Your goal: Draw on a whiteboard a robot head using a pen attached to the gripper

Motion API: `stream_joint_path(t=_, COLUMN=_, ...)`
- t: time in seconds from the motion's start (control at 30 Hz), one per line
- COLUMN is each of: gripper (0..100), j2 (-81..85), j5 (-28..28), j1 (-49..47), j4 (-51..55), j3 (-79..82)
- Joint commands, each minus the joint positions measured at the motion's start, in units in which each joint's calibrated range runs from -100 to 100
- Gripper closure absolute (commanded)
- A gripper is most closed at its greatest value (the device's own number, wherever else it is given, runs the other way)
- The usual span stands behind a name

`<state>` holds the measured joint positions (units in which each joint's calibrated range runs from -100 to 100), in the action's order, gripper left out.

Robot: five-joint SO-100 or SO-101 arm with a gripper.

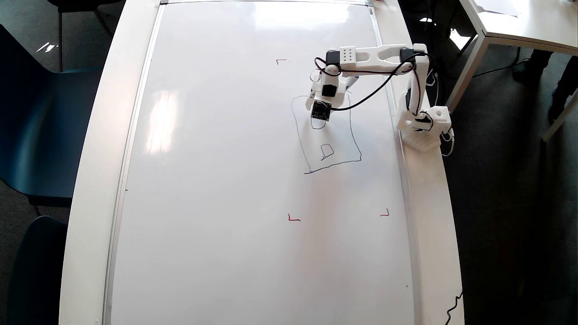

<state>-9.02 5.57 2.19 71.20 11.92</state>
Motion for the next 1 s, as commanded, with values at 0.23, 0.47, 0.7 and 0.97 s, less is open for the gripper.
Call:
stream_joint_path(t=0.23, gripper=79, j2=0.9, j5=-0.3, j1=0.3, j4=-1.7, j3=-0.6)
stream_joint_path(t=0.47, gripper=79, j2=0.4, j5=0.1, j1=0.3, j4=-1.8, j3=3.6)
stream_joint_path(t=0.7, gripper=79, j2=-2.3, j5=-0.2, j1=0.9, j4=-3.9, j3=4.8)
stream_joint_path(t=0.97, gripper=79, j2=-2.5, j5=-1.2, j1=0.9, j4=-7.6, j3=4.4)
